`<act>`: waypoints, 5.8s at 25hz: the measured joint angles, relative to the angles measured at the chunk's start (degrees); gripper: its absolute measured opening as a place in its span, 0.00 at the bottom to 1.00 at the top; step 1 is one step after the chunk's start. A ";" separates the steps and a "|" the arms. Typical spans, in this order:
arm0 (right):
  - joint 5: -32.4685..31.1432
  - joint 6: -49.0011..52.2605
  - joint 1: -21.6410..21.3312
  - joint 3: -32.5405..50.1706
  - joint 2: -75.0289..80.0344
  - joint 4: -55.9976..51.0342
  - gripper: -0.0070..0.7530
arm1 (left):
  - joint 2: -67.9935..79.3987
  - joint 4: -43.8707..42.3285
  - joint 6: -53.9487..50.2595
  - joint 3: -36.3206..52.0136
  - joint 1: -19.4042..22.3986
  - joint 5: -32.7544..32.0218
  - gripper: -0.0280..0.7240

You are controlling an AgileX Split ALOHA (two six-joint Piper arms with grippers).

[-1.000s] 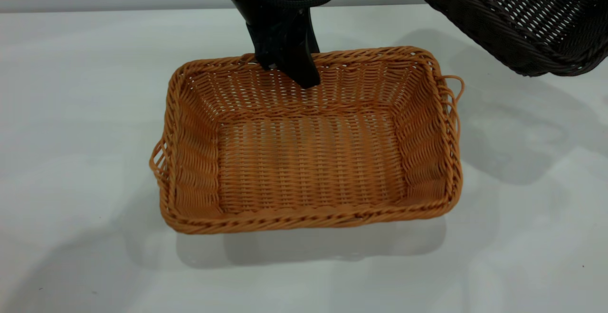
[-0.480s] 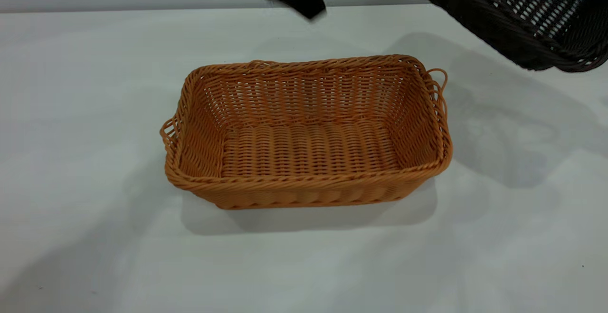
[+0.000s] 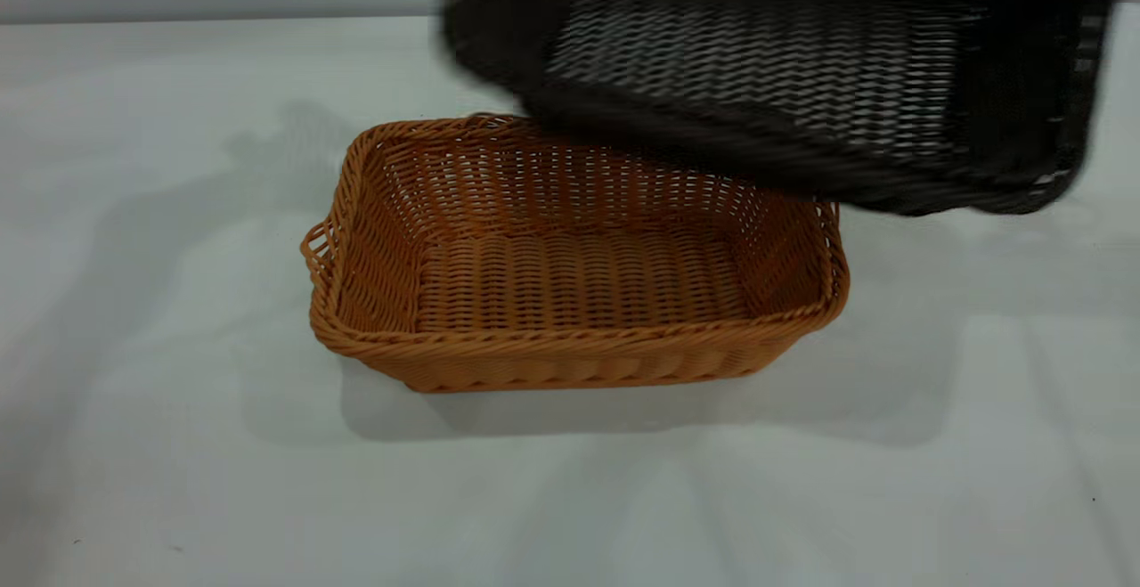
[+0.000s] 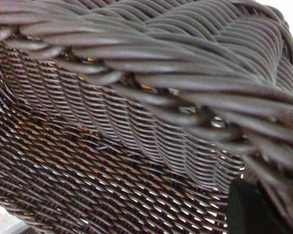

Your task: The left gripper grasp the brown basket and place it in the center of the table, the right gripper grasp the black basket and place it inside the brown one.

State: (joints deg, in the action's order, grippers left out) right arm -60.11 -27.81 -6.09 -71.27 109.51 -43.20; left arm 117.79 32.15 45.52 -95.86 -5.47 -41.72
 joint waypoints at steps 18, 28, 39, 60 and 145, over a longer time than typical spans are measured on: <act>0.81 3.96 16.56 -8.87 10.98 3.37 0.11 | 0.00 0.00 -0.20 0.00 1.61 -1.57 0.73; 2.16 4.37 16.50 -9.44 14.72 3.11 0.11 | 0.00 0.00 -0.20 0.00 1.56 -1.62 0.73; 7.75 7.35 16.50 -9.44 15.75 2.76 0.11 | 0.00 0.00 -0.26 0.00 1.56 -1.62 0.73; 6.47 9.31 16.50 -11.42 16.13 5.23 0.66 | 0.00 0.00 -0.21 0.00 1.56 -2.05 0.73; -6.06 6.52 16.50 43.64 -110.41 27.51 0.79 | -115.56 -24.21 -35.89 67.75 7.70 -22.32 0.73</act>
State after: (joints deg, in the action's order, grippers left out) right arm -66.17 -21.29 10.41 -27.63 -0.90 -15.70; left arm 2.22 7.94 9.64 -28.11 2.22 -64.04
